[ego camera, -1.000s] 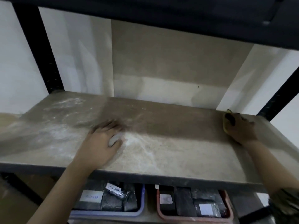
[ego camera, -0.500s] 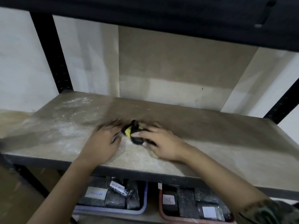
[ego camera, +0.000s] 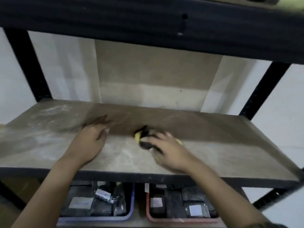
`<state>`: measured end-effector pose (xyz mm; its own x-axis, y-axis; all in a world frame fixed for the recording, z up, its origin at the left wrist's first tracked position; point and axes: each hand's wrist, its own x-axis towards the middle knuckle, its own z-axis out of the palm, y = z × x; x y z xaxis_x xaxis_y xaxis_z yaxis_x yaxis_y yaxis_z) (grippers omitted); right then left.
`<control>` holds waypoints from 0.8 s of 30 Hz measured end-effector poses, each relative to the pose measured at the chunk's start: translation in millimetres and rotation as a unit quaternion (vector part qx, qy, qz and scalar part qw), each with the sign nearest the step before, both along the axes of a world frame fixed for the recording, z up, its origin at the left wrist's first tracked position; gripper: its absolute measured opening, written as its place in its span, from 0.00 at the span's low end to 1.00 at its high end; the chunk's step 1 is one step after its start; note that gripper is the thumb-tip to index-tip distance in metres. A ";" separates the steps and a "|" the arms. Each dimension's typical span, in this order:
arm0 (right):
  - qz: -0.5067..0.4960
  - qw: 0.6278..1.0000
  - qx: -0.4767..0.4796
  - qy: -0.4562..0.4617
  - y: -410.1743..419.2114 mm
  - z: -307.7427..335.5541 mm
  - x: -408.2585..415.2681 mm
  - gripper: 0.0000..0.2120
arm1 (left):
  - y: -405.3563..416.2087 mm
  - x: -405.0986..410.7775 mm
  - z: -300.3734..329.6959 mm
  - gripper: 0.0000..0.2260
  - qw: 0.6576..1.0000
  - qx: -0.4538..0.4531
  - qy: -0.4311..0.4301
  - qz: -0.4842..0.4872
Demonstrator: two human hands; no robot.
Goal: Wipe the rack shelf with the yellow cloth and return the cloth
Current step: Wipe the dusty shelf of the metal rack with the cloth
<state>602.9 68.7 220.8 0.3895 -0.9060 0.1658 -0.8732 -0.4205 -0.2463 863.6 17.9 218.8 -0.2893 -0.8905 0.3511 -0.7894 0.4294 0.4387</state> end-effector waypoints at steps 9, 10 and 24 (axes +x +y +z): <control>-0.310 0.945 -0.102 -0.015 51.1 22.0 -221.8 0.17 | 22.5 -138.9 0.7 0.18 0.992 0.057 0.008 -0.115; -0.401 0.912 -0.085 0.000 56.4 17.9 -250.8 0.18 | 23.6 -149.3 -4.1 0.20 0.991 0.056 -0.025 -0.120; -0.050 0.997 -0.064 0.003 81.3 -5.5 -91.5 0.18 | 21.8 -164.6 -23.2 0.20 0.990 0.040 -0.086 -0.102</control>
